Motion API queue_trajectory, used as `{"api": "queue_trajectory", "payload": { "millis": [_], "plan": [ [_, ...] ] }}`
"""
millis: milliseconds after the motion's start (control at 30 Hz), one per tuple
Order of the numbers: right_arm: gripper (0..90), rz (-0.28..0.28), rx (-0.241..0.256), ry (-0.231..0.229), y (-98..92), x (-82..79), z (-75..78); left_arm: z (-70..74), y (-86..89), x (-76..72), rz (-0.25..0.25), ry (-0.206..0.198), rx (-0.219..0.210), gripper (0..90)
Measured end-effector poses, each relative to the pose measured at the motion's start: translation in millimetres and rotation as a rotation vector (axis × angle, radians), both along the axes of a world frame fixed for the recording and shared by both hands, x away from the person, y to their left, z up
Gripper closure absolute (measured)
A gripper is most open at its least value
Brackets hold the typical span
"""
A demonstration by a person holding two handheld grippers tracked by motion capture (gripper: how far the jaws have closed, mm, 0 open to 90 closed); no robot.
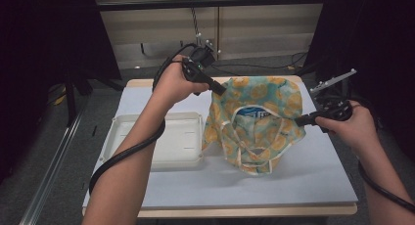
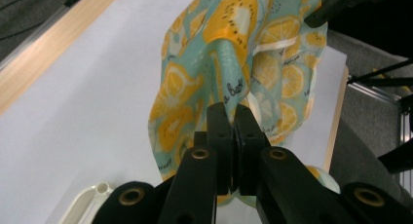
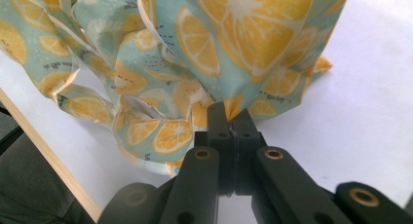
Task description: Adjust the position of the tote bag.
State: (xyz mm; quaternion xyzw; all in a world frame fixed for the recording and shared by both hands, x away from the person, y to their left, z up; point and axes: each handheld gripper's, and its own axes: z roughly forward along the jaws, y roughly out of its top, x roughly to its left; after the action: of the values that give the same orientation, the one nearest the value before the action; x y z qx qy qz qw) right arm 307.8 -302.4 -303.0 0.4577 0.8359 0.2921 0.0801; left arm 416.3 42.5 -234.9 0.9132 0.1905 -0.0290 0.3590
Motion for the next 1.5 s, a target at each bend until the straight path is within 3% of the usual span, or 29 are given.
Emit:
{"api": "queue_trajectory", "payload": {
  "millis": [233,467,767,833,967,1000,1067,1167,1233,1367,1433,1467,1500],
  "plan": [
    [90.0,-0.013,-0.017,-0.005,-4.1,4.8,16.1,3.1,4.9,8.4,0.017,-0.007,-0.008,89.3],
    [90.0,-0.013,0.006,-0.014,-5.1,12.8,26.6,2.1,15.7,19.7,0.081,-0.006,-0.041,89.4],
    [89.9,0.006,0.019,-0.040,0.2,13.3,40.9,4.9,15.1,16.5,0.058,0.005,-0.073,89.3],
    [90.0,0.001,0.025,-0.047,-0.1,12.7,44.2,7.6,15.2,17.1,0.056,0.005,-0.058,89.4],
    [90.0,-0.012,0.025,-0.059,-1.1,14.5,54.9,7.3,16.8,21.8,0.079,0.012,-0.076,89.6],
    [90.0,-0.014,0.023,-0.063,-1.7,16.2,56.2,5.3,17.1,23.3,0.091,0.017,-0.091,89.6],
    [90.0,-0.029,0.025,-0.059,-2.5,22.2,56.6,-0.2,16.3,25.7,0.100,0.030,-0.077,89.9],
    [90.0,-0.028,0.024,-0.051,-2.2,27.1,55.5,-9.1,14.5,29.0,0.098,0.036,-0.027,90.0],
    [90.0,-0.035,0.016,-0.050,-1.0,31.3,54.6,-15.8,13.0,29.7,0.120,0.050,-0.034,89.8],
    [90.0,-0.038,0.013,-0.046,1.4,37.3,52.0,-28.3,11.6,30.3,0.114,0.069,-0.029,88.2],
    [90.0,-0.040,0.014,-0.048,2.2,38.9,50.1,-32.0,11.2,28.8,0.112,0.061,-0.020,85.0],
    [90.0,-0.039,0.008,-0.047,3.8,39.1,48.8,-32.6,11.9,28.9,0.104,0.046,-0.020,76.1],
    [90.0,-0.039,0.008,-0.047,3.8,39.1,48.8,-32.2,12.4,27.6,0.117,0.045,-0.031,76.1]
  ]
}}
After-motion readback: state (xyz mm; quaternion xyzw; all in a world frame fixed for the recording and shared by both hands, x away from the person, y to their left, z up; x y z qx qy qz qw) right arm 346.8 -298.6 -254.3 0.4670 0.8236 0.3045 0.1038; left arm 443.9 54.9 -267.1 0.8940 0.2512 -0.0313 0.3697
